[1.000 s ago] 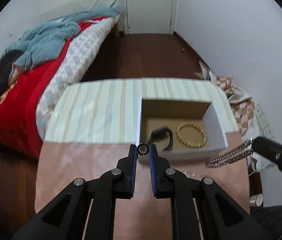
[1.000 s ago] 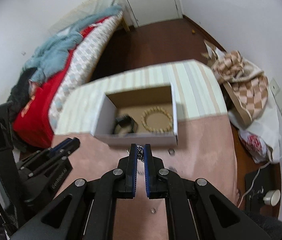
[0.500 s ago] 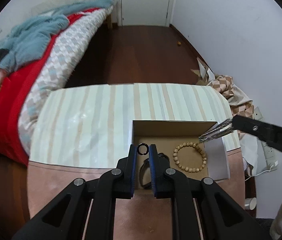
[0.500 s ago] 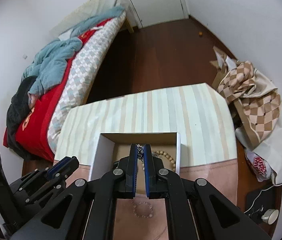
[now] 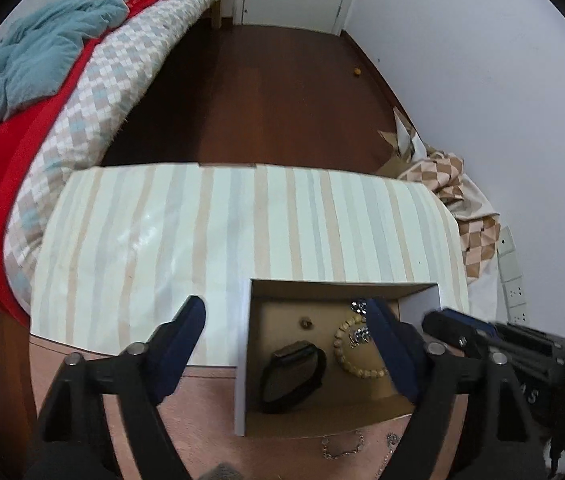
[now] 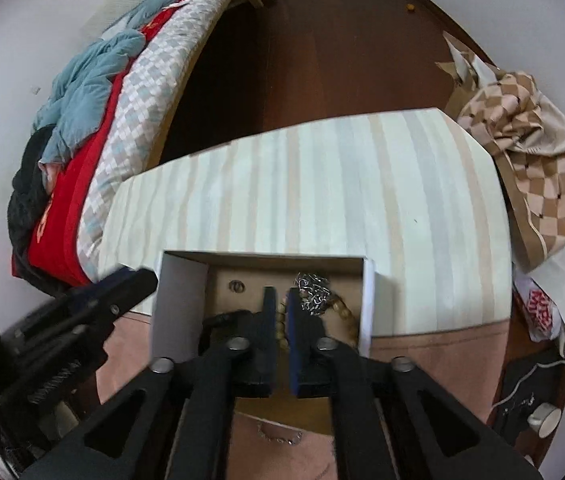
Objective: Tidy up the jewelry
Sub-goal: 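Carry chain bracelet into box with right gripper while left drops ring there, then lift both grippers out of the box back over the table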
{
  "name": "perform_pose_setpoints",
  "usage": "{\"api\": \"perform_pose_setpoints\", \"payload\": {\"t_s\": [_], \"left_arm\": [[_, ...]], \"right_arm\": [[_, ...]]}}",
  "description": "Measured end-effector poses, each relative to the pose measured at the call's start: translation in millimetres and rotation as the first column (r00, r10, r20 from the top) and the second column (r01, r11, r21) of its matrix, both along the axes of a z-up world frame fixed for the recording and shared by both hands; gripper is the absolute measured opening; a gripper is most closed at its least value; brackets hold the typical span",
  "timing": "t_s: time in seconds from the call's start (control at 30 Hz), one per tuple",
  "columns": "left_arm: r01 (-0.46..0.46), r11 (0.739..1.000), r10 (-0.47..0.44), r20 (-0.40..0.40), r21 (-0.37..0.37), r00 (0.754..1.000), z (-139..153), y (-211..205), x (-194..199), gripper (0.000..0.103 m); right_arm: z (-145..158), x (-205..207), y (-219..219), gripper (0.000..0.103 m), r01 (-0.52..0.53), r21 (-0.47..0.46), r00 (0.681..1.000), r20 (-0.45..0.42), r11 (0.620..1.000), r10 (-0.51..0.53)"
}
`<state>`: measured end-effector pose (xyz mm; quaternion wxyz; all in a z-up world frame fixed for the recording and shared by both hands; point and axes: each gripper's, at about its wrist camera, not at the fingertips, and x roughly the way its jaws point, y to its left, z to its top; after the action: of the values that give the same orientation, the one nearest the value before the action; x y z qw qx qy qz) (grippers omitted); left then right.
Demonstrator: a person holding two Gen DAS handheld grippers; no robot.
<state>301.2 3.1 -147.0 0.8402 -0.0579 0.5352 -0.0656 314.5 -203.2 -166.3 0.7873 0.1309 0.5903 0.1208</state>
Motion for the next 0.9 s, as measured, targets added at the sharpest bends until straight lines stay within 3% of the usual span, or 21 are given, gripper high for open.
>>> {"api": "perform_pose_setpoints", "payload": {"t_s": [0.07,0.1,0.17,0.23,0.3,0.4,0.6,0.9], "left_arm": [[-0.010,1.000,0.010,0.003,0.028,1.000,2,3,-4,0.083],[-0.016,0.999,0.015,0.003,0.048,1.000,2,5,-7,0.086],[-0.027,0.995,0.026,0.011,0.091,1.000,2,6,-14,0.102],[-0.043,0.991,0.039,0.033,0.130,0.999,2,9,-24,0.102],[-0.055,0.986,0.048,0.052,0.158,0.998,1,12,-33,0.102],[-0.073,0.979,0.061,0.067,0.191,0.996,-2,13,-50,0.103],[-0.079,0.973,0.063,0.080,0.219,0.995,0,11,-73,0.103],[-0.116,0.964,0.083,0.146,0.240,0.986,28,14,-103,0.103]], "right_arm": [[3,-8,-2,0.025,0.004,-0.017,1.000,0.007,1.000,-0.004],[6,-13,-4,0.034,0.007,-0.029,1.000,0.015,1.000,-0.007],[9,-22,-7,0.053,0.016,-0.056,1.000,0.027,0.998,-0.015],[13,-31,-8,0.075,0.025,-0.113,0.999,0.046,0.993,-0.020],[15,-40,-8,0.081,0.038,-0.179,0.998,0.065,0.983,-0.026],[13,-54,-6,0.098,0.052,-0.275,0.996,0.081,0.960,-0.030],[9,-78,2,0.099,0.057,-0.364,0.995,0.100,0.930,-0.022],[38,-105,7,0.100,0.089,-0.373,0.987,0.158,0.924,-0.032]]}}
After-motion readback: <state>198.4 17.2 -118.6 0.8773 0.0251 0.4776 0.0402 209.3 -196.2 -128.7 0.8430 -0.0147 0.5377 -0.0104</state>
